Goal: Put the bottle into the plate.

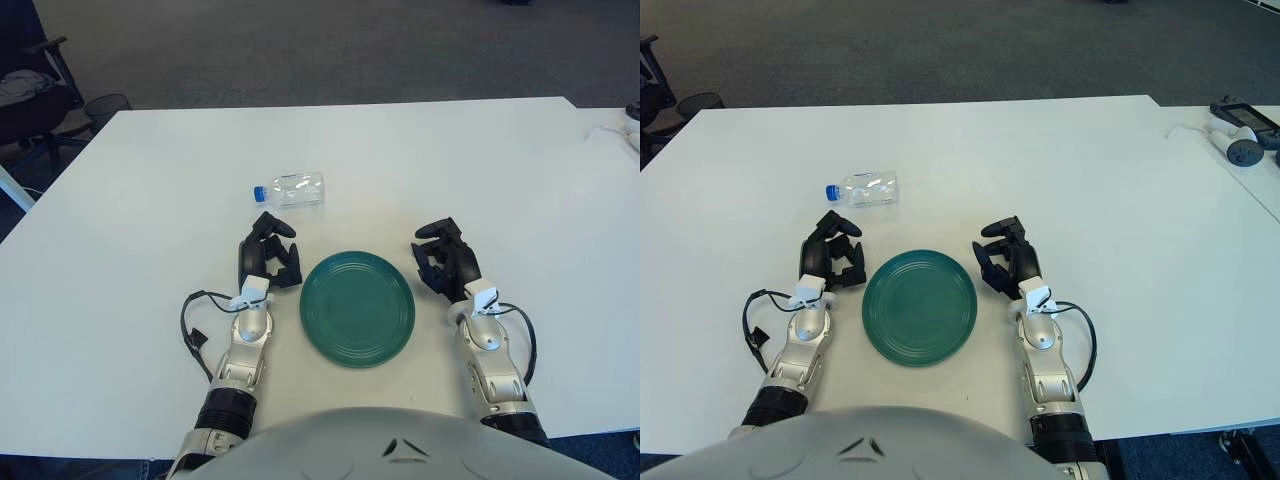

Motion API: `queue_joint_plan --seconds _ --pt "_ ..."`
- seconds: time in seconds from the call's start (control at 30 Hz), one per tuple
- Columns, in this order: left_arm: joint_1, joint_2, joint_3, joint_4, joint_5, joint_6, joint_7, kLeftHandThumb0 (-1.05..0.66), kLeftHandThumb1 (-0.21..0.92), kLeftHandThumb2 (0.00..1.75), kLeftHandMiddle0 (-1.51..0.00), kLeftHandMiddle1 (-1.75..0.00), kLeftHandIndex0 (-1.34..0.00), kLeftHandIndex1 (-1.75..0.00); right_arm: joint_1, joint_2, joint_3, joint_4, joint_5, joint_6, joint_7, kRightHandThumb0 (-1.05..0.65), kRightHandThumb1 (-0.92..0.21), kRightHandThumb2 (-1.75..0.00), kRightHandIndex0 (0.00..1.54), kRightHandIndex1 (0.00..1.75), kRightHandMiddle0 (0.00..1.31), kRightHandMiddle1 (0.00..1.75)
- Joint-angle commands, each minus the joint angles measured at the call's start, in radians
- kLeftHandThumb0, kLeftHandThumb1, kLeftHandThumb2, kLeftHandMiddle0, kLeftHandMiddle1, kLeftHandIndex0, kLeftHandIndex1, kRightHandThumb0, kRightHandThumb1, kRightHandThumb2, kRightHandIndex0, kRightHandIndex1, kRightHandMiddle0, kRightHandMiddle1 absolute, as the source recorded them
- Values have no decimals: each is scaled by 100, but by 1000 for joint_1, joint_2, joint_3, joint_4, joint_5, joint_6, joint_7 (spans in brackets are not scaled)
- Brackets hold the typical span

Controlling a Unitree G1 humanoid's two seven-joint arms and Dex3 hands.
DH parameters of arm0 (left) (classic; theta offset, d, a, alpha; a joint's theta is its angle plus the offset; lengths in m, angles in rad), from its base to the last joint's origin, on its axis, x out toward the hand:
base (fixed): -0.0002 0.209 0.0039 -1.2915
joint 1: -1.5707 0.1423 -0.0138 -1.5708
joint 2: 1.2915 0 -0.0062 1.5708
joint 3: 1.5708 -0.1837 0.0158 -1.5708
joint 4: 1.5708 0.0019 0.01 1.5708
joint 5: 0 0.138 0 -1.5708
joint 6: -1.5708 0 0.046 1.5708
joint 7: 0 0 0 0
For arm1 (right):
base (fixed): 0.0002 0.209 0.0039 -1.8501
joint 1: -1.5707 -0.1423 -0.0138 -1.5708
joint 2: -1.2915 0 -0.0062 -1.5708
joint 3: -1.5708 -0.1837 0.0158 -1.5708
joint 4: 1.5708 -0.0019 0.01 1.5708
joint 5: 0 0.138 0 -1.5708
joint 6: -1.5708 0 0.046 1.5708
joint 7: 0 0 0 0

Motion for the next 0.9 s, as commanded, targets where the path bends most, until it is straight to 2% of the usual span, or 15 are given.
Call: queue_joint_plan --seconds 0.0,0.2,0.3,0.4,0.5,0.6,0.83,0.87 --pt "52 16 0 86 15 41 -10 -53 17 150 -125 -175 -73 -175 34 -3 8 71 -4 59 20 0 -92 -45 39 145 8 174" --pt "11 37 29 53 -3 40 -17 -52 17 149 -125 -175 -72 -175 17 -5 5 95 2 48 27 0 -92 -45 39 146 6 175" --pt "-24 47 53 21 -24 52 -30 -52 19 147 -124 -175 -71 -175 11 -6 4 104 6 42 31 -1 -92 -45 28 156 16 167" --pt "-84 53 77 -23 -36 55 -34 -52 19 147 -124 -175 -71 -175 0 -7 2 118 7 37 34 -1 -92 -46 25 160 20 164" --pt "-126 59 91 -38 -31 36 -27 -51 19 146 -123 -175 -71 -175 -9 -7 1 131 5 28 33 -1 -92 -44 36 147 13 171" --pt "-164 71 102 -18 0 -14 3 -51 20 146 -123 -175 -70 -175 -18 -9 1 144 0 17 33 -1 -92 -43 39 142 11 174" --pt "-247 108 116 33 20 -68 18 -49 26 139 -121 -175 -65 -175 -32 -12 2 163 -6 15 31 -1 -92 -42 41 140 10 175" --pt "-277 116 115 47 33 -74 27 -49 26 139 -121 -175 -65 -175 -36 -12 2 169 -4 14 32 -1 -92 -42 41 140 10 175"
